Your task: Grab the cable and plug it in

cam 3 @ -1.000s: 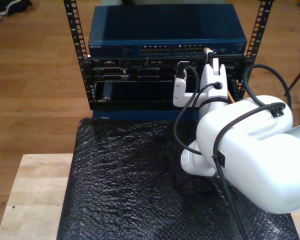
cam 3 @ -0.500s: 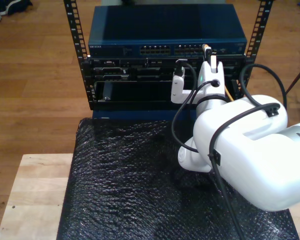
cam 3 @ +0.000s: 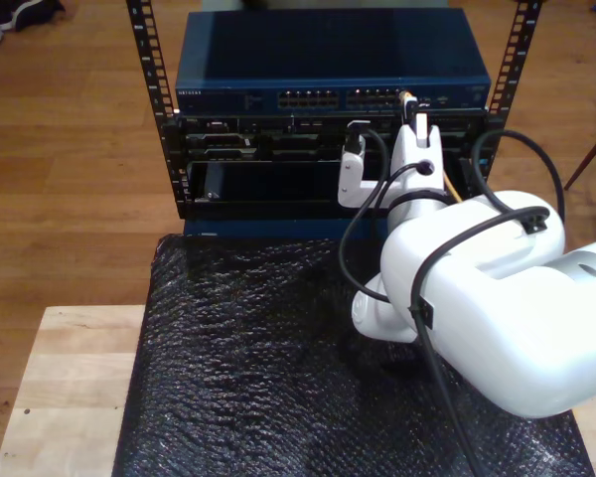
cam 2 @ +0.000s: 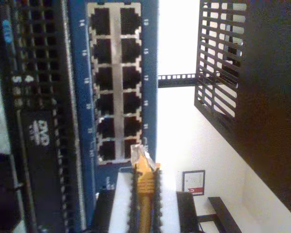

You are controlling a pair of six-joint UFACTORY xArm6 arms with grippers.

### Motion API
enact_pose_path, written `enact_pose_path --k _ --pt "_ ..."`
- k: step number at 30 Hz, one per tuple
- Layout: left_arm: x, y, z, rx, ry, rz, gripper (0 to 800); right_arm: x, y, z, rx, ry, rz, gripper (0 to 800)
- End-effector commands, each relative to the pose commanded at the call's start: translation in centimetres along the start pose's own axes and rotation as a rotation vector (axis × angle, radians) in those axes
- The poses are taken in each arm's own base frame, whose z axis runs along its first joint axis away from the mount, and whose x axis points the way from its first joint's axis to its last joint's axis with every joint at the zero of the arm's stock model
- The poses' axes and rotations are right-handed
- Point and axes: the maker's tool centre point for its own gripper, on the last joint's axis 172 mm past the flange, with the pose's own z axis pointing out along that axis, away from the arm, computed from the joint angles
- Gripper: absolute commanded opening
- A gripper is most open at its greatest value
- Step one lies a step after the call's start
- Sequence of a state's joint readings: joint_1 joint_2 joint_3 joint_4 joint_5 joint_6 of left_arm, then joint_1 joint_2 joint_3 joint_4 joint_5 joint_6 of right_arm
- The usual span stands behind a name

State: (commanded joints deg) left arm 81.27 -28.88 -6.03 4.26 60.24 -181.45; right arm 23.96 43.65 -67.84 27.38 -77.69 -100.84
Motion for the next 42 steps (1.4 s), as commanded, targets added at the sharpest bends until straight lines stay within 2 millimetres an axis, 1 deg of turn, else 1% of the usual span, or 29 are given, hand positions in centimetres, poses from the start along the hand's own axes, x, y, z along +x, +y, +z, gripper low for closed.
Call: enact_pose_path --k 3,26,42 --pt "0.0 0.0 0.0 0.000 0.000 0.000 800 0.1 0.3 0.3 -0.010 -0.001 0.006 0" --pt "0.1 0.0 0.1 0.000 0.002 0.000 800 0.0 -0.4 0.2 -0.001 -0.003 0.003 0" --pt "0.1 0.0 0.1 0.000 0.003 0.000 800 -0.4 0.2 1.2 -0.014 -0.013 0.014 0"
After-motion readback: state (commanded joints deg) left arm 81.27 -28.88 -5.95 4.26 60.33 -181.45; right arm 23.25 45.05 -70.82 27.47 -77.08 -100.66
